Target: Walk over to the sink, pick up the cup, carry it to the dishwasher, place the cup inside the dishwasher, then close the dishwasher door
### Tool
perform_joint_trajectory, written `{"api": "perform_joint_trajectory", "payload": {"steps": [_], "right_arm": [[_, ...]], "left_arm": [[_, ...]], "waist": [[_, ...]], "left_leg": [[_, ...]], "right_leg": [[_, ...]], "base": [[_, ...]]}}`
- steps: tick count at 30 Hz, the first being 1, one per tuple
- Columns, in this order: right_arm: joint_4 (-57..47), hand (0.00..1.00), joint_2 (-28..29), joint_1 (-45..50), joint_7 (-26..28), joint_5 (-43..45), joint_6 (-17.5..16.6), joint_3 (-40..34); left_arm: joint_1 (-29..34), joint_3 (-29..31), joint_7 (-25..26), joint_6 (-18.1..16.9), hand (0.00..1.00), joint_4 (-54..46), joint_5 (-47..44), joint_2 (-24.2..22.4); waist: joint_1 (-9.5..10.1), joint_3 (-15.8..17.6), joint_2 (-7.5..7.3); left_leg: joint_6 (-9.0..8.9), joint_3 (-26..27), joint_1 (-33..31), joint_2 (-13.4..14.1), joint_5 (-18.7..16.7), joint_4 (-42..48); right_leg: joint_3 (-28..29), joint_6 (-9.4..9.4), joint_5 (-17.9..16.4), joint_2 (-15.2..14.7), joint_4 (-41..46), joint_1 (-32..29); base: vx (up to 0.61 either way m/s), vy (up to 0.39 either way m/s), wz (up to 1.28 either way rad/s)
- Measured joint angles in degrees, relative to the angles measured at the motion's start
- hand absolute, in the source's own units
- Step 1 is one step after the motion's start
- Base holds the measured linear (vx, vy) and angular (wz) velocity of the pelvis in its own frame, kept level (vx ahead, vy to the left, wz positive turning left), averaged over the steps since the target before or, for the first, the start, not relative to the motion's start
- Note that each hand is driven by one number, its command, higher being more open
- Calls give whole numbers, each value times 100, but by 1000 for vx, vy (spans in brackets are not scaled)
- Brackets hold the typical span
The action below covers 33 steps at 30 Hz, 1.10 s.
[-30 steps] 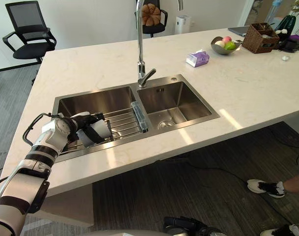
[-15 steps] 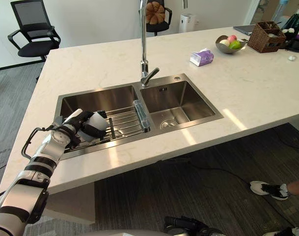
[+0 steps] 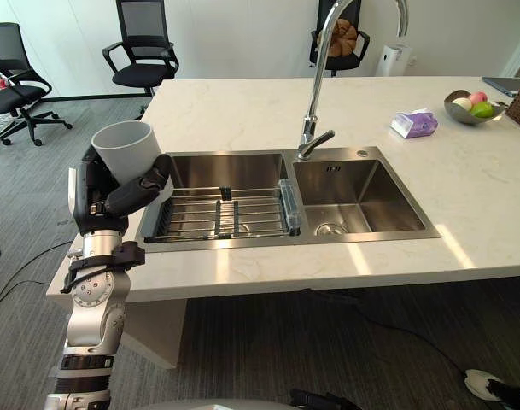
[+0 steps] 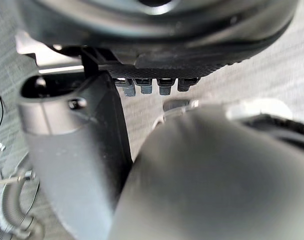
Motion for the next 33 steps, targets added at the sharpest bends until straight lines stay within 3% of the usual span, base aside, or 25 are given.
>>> {"api": "perform_joint_trajectory", "payload": {"steps": [5,12,16,19,23,25,26,27,28,29,30,33], "right_arm": [[31,100,65,6,-425,-2,-62,-52],[156,100,137,5,-403,7,-98,-203],[208,100,123,26,-238,-16,-200,-181],[237,100,91,27,-194,-223,-271,-68],[255,100,-63,-33,-184,-455,-365,296],[321,100,-130,-79,-171,-514,-396,382],[447,100,-206,-193,-164,-632,-440,349],[579,100,-170,-296,-179,-726,-450,214],[688,100,-161,-351,-218,-725,-473,189],[819,100,-243,-468,-275,-711,-509,121],[816,100,-330,-476,-305,-654,-472,79],[600,100,-467,-356,-343,-658,-471,78]], "left_arm": [[5,-16,78,-8,0,-312,14,-57],[37,-18,97,-30,0,-372,64,-61],[412,-13,107,-29,0,-412,63,-99],[796,7,83,-16,0,-436,124,-252],[1663,308,-61,203,0,-984,127,-478],[1959,500,-95,179,0,-1120,138,-499],[2093,667,-93,173,0,-1220,161,-529],[2140,807,-86,126,0,-1253,156,-511],[2063,803,-88,105,0,-1254,155,-497],[1953,651,-112,-3,0,-1280,155,-499],[1944,492,-181,-120,0,-1317,162,-501],[1836,14,-376,-313,0,-1556,251,-541]], "waist": [[54,-29,-32],[92,-79,-56],[138,-178,-53],[251,-172,-57],[533,85,10],[650,118,39],[724,150,94],[765,187,-23],[697,251,-149],[662,408,-156],[661,438,-133],[432,261,153]], "left_leg": [[5,-77,-47,-28,20,2],[31,-190,-107,-67,56,3],[33,-252,-137,-72,55,35],[48,-633,-407,-90,43,272],[-6,-1604,-731,-100,122,603],[-69,-2073,-926,-155,276,577],[-16,-2301,-1025,-157,332,379],[472,-1695,-979,-78,159,16],[637,-1185,-1132,-68,70,358],[942,-107,-1453,58,-45,1515],[1072,809,-1416,310,-136,2375],[1083,1958,-908,936,-120,2860]], "right_leg": [[-62,1,-1,-4,1,-4],[-161,4,-3,-30,1,-1],[-218,16,-13,-45,2,25],[-574,13,-80,-73,48,69],[-1374,4,-499,-150,542,198],[-1702,-76,-742,-168,799,143],[-1912,-169,-866,-184,987,49],[-2312,-192,-810,-311,833,80],[-2610,-188,-794,-474,757,111],[-3082,-206,-823,-770,933,127],[-3407,-169,-799,-965,1021,157],[-4317,-124,-771,-1179,1186,268]], "base": [[-7,-1,8],[-19,-1,8],[-18,-3,11],[-52,-35,62],[-72,-53,117],[-143,-99,139],[-173,-145,133],[-133,-98,154],[-99,-52,191],[-84,35,193],[-87,34,175],[-77,89,174]]}}
